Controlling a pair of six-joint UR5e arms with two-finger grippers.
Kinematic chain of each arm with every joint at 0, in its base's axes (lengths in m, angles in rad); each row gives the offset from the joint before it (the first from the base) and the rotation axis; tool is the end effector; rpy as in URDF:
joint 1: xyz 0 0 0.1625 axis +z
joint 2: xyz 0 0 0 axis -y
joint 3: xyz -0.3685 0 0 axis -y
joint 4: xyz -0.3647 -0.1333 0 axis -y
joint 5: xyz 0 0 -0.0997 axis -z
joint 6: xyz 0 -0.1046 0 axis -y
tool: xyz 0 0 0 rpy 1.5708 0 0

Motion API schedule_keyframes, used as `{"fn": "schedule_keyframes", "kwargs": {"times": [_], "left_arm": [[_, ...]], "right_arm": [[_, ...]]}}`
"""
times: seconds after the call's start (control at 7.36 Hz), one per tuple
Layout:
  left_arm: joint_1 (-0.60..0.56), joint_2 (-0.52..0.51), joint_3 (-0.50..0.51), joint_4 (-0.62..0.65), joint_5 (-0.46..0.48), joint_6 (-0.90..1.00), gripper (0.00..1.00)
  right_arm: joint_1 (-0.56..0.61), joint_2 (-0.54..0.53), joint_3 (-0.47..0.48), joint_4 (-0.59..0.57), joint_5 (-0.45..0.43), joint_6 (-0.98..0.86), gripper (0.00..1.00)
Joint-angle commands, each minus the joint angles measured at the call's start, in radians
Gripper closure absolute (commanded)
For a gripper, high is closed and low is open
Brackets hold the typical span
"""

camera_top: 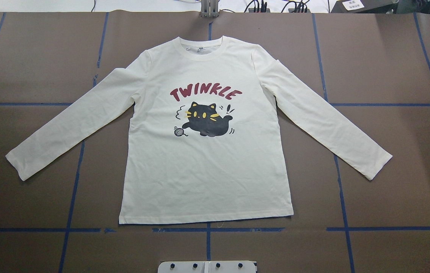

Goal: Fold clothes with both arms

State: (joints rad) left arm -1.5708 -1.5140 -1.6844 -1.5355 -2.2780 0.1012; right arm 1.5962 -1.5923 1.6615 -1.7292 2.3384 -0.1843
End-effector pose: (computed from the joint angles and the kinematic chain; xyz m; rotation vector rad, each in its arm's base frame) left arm -0.0653 -0.4446 0.5871 0.0564 0.7056 0.1045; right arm 0.0720 -0.4468 0.5895 -0.0040 -0.7722 -0.1167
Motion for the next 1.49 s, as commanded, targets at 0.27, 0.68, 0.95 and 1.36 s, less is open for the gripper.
{"fn": "schedule_keyframes", "kwargs": {"times": [0.27, 0.68, 0.95, 1.36], "left_arm": [[0.0, -0.024, 0.002, -0.008, -0.003, 0.002, 0.0], [0.021, -0.098, 0.011, -0.018, 0.009, 0.064, 0.0], [0.028, -0.101, 0.006, -0.049, -0.023, 0.064, 0.0], [0.034, -0.106, 0.008, -0.141, -0.124, 0.055, 0.0]], "right_arm": [[-0.008, 0.03, 0.02, 0.008, -0.002, 0.009, 0.0], [-0.062, 0.06, 0.013, 0.008, 0.051, 0.118, 0.0], [-0.167, 0.042, 0.02, 0.141, 0.087, 0.19, 0.0], [-0.393, -0.116, 0.027, 0.794, 0.02, 0.825, 0.0]]}}
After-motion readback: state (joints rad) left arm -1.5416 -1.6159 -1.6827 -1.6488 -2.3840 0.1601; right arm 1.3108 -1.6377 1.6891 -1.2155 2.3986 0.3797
